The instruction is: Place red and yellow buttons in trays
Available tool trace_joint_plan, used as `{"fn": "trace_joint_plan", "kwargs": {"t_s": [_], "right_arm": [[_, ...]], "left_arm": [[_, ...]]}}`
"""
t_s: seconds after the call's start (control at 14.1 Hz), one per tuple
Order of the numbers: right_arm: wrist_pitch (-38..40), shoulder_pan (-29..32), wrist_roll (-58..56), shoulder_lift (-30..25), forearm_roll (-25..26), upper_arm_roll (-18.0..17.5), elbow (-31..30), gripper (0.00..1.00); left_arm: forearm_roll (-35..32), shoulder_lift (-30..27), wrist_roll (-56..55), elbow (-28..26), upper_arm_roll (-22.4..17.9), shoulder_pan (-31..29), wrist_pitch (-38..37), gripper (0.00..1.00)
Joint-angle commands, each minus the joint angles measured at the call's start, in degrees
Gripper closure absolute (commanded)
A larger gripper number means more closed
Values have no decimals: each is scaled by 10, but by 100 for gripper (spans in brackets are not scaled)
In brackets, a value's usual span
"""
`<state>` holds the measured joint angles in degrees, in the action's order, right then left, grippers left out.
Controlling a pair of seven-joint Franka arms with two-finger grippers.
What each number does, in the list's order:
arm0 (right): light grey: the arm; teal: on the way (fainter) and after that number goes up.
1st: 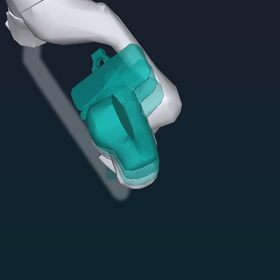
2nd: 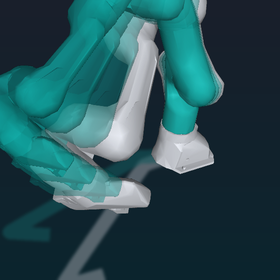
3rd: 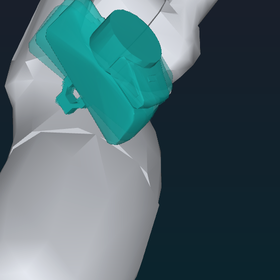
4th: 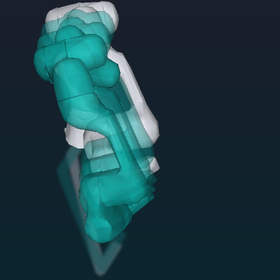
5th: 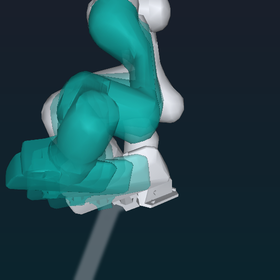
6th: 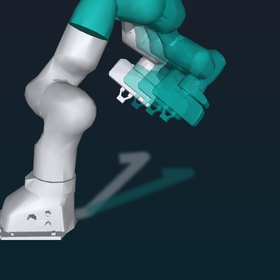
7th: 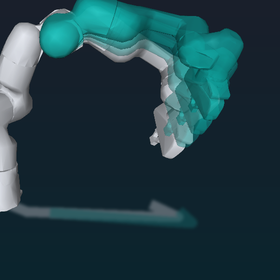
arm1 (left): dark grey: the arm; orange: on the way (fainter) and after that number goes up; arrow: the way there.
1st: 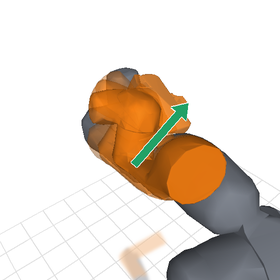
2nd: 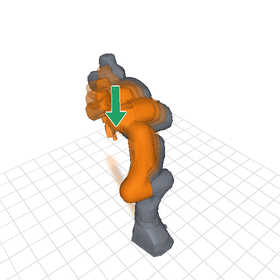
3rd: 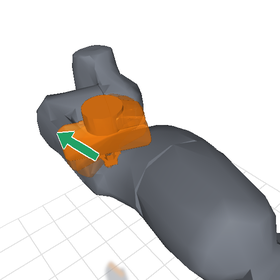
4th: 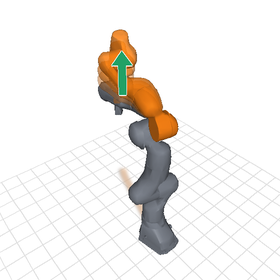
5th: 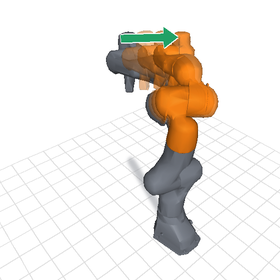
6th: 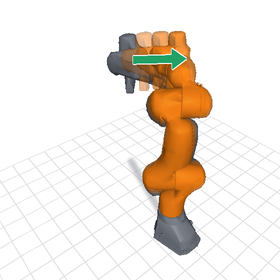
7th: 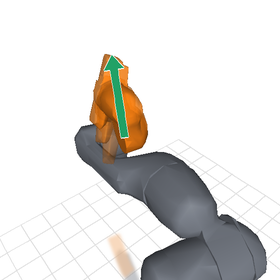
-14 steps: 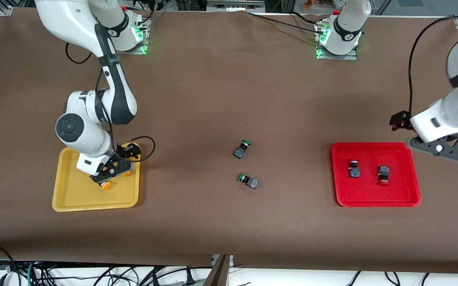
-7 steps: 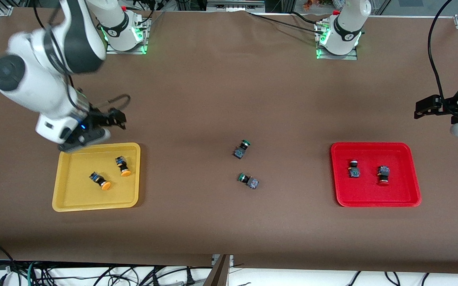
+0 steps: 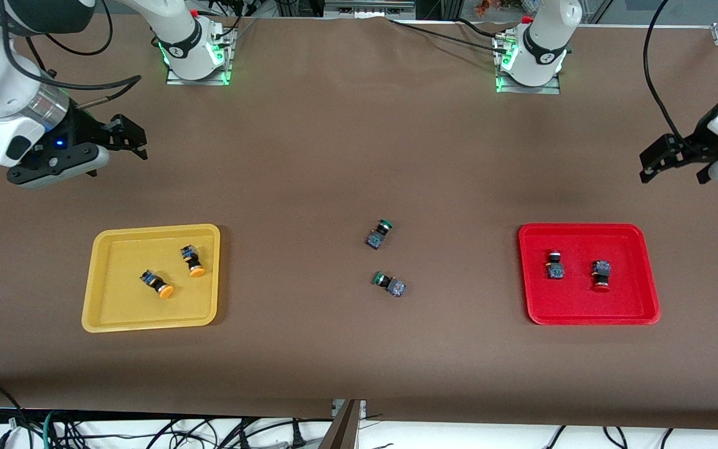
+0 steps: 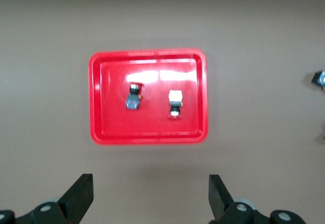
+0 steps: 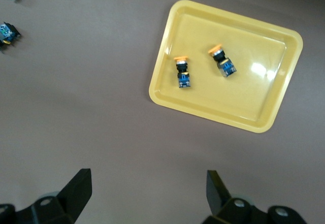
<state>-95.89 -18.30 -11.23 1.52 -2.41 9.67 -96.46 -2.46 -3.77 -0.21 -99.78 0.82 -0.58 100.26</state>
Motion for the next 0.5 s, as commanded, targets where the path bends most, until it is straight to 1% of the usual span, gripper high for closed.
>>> {"fn": "trace_joint_plan", "kwargs": {"t_s": [0.0,0.14,0.36,0.43], "right_arm": [[25,91,-2,9,10,-97,17,0],[36,122,12,3,10,-121,15,0],[39,129,5,4,10,-121,21,0],[39,128,3,5,10,-121,28,0]], "left_arm": [[11,-9,0,3,6,9,-41,0],[11,-1,-4,19,11,9,-69,0],[11,46,-5,95,10,9,-103,0],[11,53,-5,106,9,10,-106,0]]}}
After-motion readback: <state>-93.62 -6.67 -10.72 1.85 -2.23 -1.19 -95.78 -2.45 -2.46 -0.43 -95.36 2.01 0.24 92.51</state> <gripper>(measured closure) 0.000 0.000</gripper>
